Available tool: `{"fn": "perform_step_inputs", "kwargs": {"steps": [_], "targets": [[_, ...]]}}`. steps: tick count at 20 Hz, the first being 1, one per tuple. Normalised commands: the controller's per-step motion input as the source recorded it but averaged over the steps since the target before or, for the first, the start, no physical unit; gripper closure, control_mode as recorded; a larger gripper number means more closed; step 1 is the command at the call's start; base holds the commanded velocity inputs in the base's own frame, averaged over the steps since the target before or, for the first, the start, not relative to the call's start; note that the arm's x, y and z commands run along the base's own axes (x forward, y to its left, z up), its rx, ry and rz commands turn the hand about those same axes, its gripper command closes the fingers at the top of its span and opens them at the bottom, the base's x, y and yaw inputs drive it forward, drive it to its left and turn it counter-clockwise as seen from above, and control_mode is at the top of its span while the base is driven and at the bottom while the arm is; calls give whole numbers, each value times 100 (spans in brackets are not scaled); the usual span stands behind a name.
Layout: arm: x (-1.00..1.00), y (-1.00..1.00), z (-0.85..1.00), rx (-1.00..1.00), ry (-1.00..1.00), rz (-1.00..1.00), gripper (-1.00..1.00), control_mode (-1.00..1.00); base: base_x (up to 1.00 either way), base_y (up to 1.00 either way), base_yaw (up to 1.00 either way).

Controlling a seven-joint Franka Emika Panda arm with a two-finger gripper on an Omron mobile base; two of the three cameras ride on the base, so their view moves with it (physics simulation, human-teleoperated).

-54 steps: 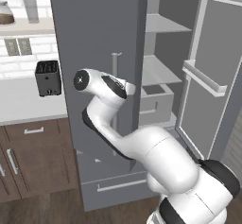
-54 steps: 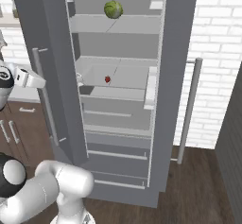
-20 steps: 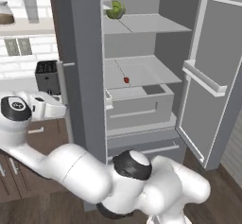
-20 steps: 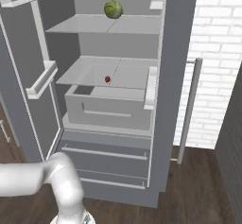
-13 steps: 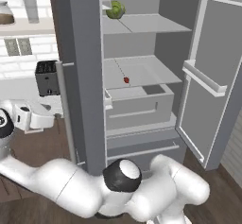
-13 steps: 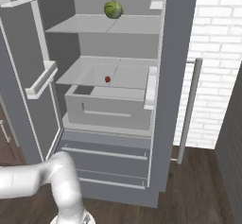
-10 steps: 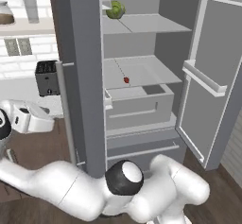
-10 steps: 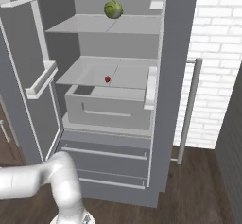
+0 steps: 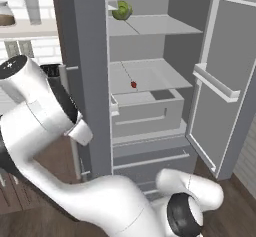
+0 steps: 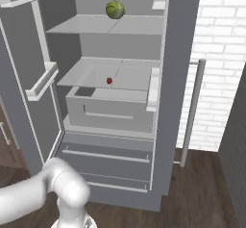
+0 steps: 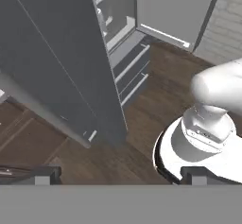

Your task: Take the strawberry from the fridge and place it on top of the pancake, located on the dining counter.

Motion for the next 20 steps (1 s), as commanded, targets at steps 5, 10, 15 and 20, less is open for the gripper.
{"fn": "perform_step_inputs", "kwargs": {"steps": [5,10,15,20], "targets": [[-67,-67,7,57,10,41,-100,-100,0,0,0],[-10,-82,13,41,3,43,-100,-100,0,0,0],[0,-89,6,2,-6,54,-100,-100,0,0,0],[4,-95,0,-15,0,56,-100,-100,0,0,0]]}}
